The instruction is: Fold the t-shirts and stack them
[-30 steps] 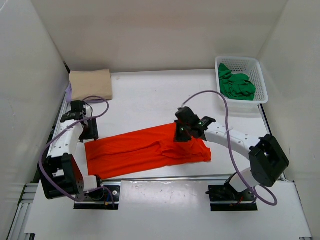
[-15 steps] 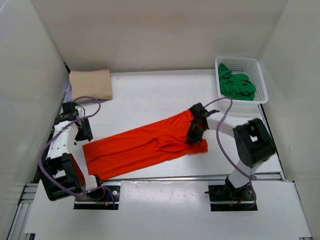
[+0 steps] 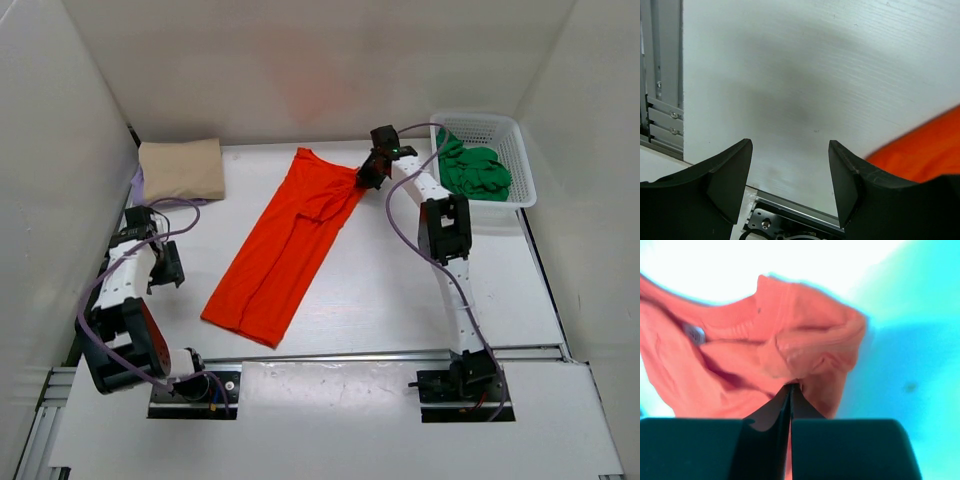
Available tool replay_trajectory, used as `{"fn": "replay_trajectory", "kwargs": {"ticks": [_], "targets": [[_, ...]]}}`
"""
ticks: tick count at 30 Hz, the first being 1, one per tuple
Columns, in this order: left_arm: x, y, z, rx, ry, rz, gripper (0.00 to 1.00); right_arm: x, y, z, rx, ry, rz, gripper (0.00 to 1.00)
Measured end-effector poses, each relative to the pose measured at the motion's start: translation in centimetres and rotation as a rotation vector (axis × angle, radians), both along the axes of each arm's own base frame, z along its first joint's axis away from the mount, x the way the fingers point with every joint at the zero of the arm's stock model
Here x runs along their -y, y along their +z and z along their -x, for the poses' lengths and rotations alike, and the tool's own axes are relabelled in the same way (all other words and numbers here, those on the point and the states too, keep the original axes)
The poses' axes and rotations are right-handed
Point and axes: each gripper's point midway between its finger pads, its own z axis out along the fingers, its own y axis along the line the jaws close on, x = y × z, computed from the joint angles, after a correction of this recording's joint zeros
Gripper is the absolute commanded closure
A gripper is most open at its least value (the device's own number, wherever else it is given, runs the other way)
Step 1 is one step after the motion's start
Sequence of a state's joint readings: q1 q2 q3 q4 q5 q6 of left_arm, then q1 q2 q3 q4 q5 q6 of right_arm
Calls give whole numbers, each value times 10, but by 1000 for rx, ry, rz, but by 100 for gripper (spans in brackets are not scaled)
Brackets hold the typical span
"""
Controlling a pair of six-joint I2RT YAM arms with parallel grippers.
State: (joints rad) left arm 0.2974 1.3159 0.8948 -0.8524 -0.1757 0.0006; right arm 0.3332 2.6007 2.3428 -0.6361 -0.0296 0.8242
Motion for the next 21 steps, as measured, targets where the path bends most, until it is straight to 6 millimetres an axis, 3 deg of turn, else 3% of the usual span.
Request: {"fn": "replay_trajectory", "kwargs": {"ticks": [3,6,9,10,14,16,18,19,21], "targets": [[1,-9,2,-43,0,16,27,13,2,-17,35,-52,-53,90],[3,-12,3,-64,-3,29,27,21,20,-26,99,-26,-59,80],[3,-7,0,-55,-6,35,27,19,62,1,146,55,-44,60],[4,-5,-2,-50,-9,40,27,17,82,20,169,92,-33,53],[7,13,-9,7,-18,46,25,2,183,103,347,239,-10,43],[9,27,-8,51,-24,41,24,-6,226,156,449,310,-26,39],[11,45,-4,112,-28,28,23,-10,248,205,513,355,-60,39],[12,54,-1,141,-29,20,19,-10,246,224,519,367,-72,39],[15,73,8,204,-33,1,15,-12,220,266,467,395,-92,38]]}}
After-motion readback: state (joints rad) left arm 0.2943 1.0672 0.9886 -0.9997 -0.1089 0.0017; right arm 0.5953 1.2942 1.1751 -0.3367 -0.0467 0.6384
